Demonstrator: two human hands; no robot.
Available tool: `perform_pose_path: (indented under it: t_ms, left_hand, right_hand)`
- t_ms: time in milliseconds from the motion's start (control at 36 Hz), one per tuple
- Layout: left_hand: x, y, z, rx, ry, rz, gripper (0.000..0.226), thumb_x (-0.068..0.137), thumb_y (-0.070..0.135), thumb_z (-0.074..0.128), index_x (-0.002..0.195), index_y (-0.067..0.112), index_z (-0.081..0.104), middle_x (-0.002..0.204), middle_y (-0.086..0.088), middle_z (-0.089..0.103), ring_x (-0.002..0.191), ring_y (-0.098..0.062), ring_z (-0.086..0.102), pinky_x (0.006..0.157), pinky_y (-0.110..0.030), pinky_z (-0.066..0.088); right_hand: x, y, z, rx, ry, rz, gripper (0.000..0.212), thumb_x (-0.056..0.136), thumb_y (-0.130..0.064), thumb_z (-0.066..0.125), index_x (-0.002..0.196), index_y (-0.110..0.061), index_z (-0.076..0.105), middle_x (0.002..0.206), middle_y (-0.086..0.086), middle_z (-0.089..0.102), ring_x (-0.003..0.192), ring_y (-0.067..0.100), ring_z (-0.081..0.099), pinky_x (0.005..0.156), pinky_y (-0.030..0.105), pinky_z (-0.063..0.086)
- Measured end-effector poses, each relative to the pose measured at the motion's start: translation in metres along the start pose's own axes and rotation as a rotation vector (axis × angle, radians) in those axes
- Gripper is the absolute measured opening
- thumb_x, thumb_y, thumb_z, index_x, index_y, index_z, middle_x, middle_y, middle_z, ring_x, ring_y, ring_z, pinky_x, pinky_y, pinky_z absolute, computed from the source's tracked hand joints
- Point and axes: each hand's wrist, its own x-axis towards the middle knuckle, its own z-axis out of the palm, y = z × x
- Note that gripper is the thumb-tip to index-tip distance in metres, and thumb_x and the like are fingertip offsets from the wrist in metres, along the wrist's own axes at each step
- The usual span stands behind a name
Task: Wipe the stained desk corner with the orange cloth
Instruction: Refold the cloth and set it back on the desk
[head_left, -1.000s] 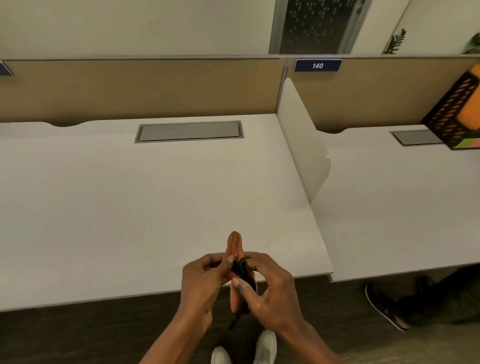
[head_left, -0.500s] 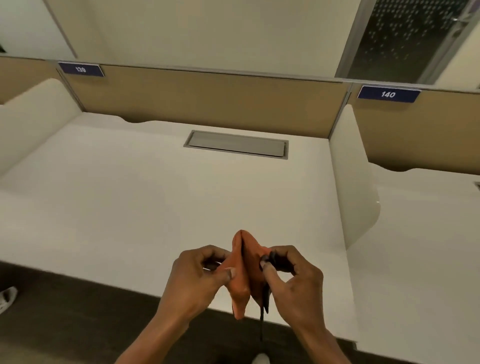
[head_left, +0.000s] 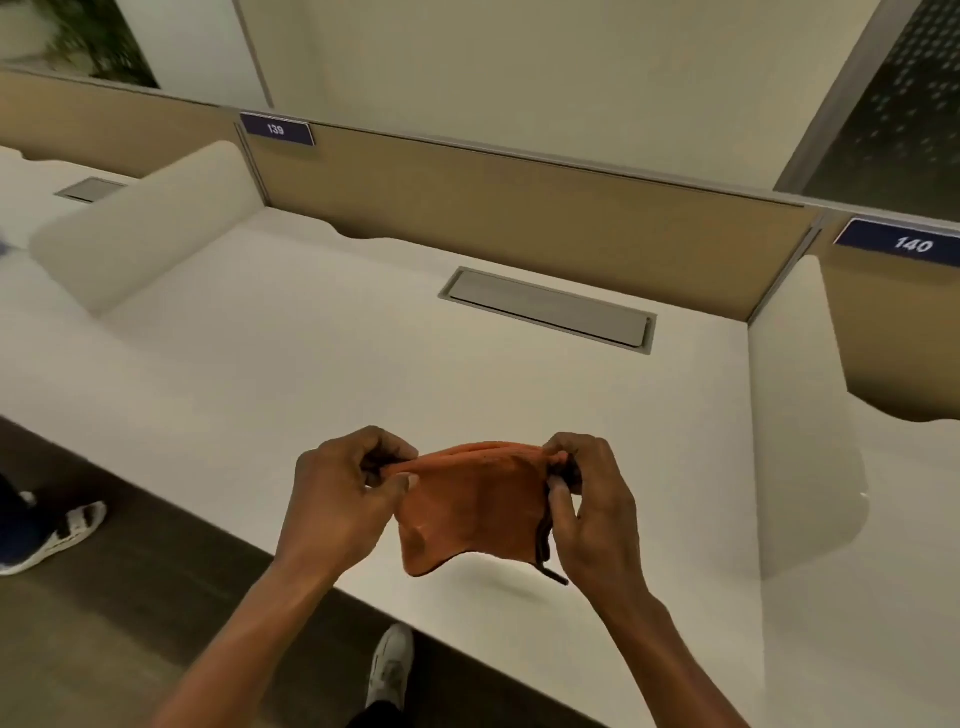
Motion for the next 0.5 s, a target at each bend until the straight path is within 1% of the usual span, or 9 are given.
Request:
perform_pose_path:
  t_ms: [56, 111, 167, 222, 278, 333, 417, 472, 500]
  left_hand:
    - [0.014, -0.008, -0.008, -0.007, 0.007, -0.001, 0.028, 0.086, 0.012, 0.093, 0.090, 0.036, 0.079, 0.091, 0.035, 0.074, 0.092, 0.007, 0.069, 0.071, -0.002, 0.050]
    - [0.031, -0.017, -0.016, -0.015, 0.009, -0.004, 0.027, 0.085, 0.014, 0.094, 0.090, 0.036, 0.079, 0.090, 0.033, 0.075, 0.090, 0.002, 0.071, 0.071, -0.006, 0.053]
    - [0.049, -0.027, -0.024, -0.012, 0.009, 0.004, 0.028, 0.083, 0.014, 0.095, 0.090, 0.035, 0.079, 0.087, 0.027, 0.076, 0.089, 0.001, 0.071, 0.072, -0.007, 0.053]
    - [0.070, -0.039, -0.032, 0.010, 0.008, 0.027, 0.027, 0.083, 0.011, 0.095, 0.091, 0.032, 0.080, 0.081, 0.020, 0.077, 0.089, 0.003, 0.070, 0.072, -0.005, 0.051]
    - [0.093, -0.051, -0.041, 0.026, 0.006, 0.046, 0.026, 0.083, 0.008, 0.094, 0.092, 0.029, 0.080, 0.085, 0.020, 0.077, 0.089, 0.006, 0.069, 0.071, -0.003, 0.049]
    - [0.119, -0.064, -0.052, 0.012, 0.007, 0.054, 0.026, 0.082, 0.005, 0.094, 0.092, 0.025, 0.082, 0.086, 0.018, 0.078, 0.087, 0.006, 0.069, 0.071, -0.003, 0.048]
    - [0.161, -0.081, -0.070, 0.005, -0.005, 0.073, 0.026, 0.080, 0.003, 0.094, 0.092, 0.023, 0.082, 0.085, 0.018, 0.078, 0.087, 0.005, 0.069, 0.072, -0.003, 0.048]
    - [0.190, -0.092, -0.084, 0.009, -0.011, 0.099, 0.026, 0.079, 0.003, 0.094, 0.092, 0.022, 0.083, 0.085, 0.020, 0.077, 0.088, 0.006, 0.069, 0.073, -0.003, 0.048]
    - [0.205, -0.097, -0.091, 0.008, -0.016, 0.107, 0.027, 0.079, 0.003, 0.094, 0.092, 0.023, 0.082, 0.085, 0.020, 0.077, 0.088, 0.006, 0.069, 0.073, -0.003, 0.048]
  right_hand:
    - [0.010, 0.001, 0.014, -0.021, -0.018, -0.012, 0.042, 0.091, 0.008, 0.057, 0.106, -0.031, 0.060, 0.108, -0.012, 0.058, 0.100, 0.013, 0.064, 0.079, 0.039, 0.058]
    - [0.022, 0.001, 0.029, -0.050, -0.037, -0.003, 0.044, 0.088, 0.009, 0.057, 0.095, -0.033, 0.062, 0.105, -0.013, 0.057, 0.099, 0.012, 0.064, 0.075, 0.040, 0.058]
    - [0.035, 0.000, 0.045, -0.061, -0.043, 0.016, 0.044, 0.085, 0.010, 0.057, 0.088, -0.033, 0.066, 0.102, -0.014, 0.057, 0.097, 0.012, 0.065, 0.073, 0.040, 0.059]
    - [0.050, 0.000, 0.063, -0.075, -0.055, 0.019, 0.041, 0.087, 0.008, 0.059, 0.093, -0.030, 0.073, 0.101, -0.015, 0.057, 0.096, 0.010, 0.065, 0.072, 0.038, 0.059]
    - [0.066, -0.002, 0.081, -0.086, -0.073, 0.020, 0.037, 0.089, 0.004, 0.061, 0.099, -0.029, 0.075, 0.101, -0.016, 0.057, 0.094, 0.008, 0.065, 0.071, 0.035, 0.059]
    - [0.082, -0.005, 0.101, -0.092, -0.081, 0.005, 0.029, 0.090, -0.003, 0.064, 0.100, -0.029, 0.073, 0.100, -0.018, 0.058, 0.090, 0.009, 0.066, 0.069, 0.033, 0.058]
    - [0.108, -0.013, 0.132, -0.131, -0.082, -0.020, 0.005, 0.091, -0.030, 0.070, 0.096, -0.031, 0.070, 0.096, -0.019, 0.057, 0.083, 0.010, 0.065, 0.063, 0.027, 0.055]
    - [0.127, -0.017, 0.154, -0.173, -0.082, -0.019, 0.018, 0.086, -0.043, 0.078, 0.095, -0.033, 0.066, 0.096, -0.019, 0.056, 0.083, 0.008, 0.063, 0.063, 0.017, 0.051]
    - [0.137, -0.018, 0.165, -0.195, -0.083, -0.011, 0.022, 0.083, -0.043, 0.081, 0.094, -0.033, 0.065, 0.096, -0.019, 0.055, 0.083, 0.006, 0.063, 0.063, 0.015, 0.049]
